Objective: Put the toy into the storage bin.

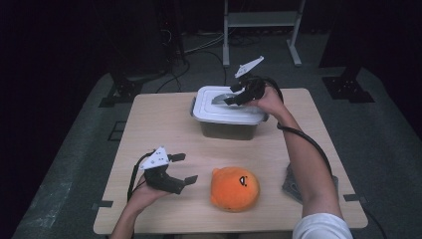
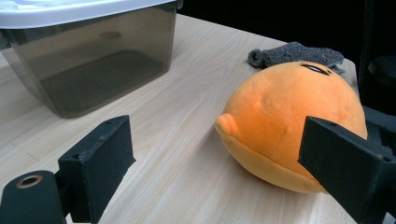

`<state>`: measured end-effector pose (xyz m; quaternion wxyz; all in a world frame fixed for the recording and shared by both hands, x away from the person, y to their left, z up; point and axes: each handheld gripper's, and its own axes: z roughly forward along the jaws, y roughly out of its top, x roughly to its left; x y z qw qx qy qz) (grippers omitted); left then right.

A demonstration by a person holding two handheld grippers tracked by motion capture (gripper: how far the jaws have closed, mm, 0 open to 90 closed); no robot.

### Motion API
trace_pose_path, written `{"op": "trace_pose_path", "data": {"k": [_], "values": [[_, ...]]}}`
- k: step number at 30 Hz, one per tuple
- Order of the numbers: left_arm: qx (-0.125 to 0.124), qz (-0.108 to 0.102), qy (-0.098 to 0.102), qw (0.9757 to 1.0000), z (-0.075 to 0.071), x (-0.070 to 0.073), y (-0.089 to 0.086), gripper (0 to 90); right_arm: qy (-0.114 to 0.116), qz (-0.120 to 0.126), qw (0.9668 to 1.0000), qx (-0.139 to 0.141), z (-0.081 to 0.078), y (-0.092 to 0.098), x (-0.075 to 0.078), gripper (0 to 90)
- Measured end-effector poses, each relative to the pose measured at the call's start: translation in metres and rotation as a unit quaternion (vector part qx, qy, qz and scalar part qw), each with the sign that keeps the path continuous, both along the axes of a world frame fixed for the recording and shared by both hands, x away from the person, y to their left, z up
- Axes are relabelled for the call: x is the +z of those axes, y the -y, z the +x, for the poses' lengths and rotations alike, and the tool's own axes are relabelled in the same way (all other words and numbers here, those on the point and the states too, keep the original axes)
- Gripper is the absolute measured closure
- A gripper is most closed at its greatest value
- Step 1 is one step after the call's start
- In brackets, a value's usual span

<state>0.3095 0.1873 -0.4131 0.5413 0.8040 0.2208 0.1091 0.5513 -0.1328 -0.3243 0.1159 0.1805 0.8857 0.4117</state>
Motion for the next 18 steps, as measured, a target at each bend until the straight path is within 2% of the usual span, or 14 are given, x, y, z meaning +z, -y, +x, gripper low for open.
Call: {"op": "trace_pose_path", "data": {"k": [4, 5, 7, 8, 11, 18], "values": [[-0.002, 0.0, 0.0, 1.0, -0.0002, 0.0002, 0.0, 9.2, -0.002, -0.005, 1.0, 0.0, 0.0014, -0.0012, -0.0036, 37.0], [-0.002, 0.001, -0.001, 1.0, -0.0001, 0.0002, -0.0005, 9.2, -0.003, -0.005, 1.0, 0.002, 0.0018, -0.0011, -0.005, 41.6], [-0.002, 0.001, -0.001, 1.0, 0.0, 0.0001, -0.0007, 9.2, -0.003, -0.005, 1.0, 0.003, 0.002, -0.0008, -0.0056, 43.0], [-0.002, 0.002, 0.0, 1.0, 0.0001, 0.0003, -0.0011, 9.2, -0.005, -0.006, 1.0, 0.001, 0.0021, -0.0004, -0.0067, 47.2], [-0.003, 0.002, 0.0, 1.0, 0.0005, 0.0002, -0.0013, 9.2, -0.004, -0.007, 1.0, 0.005, 0.0017, 0.0003, -0.0074, 52.1], [-0.002, 0.004, -0.004, 1.0, -0.0001, -0.0005, 0.0003, 9.2, -0.001, -0.007, 1.0, 0.003, -0.0008, 0.001, -0.0068, 56.0]]}}
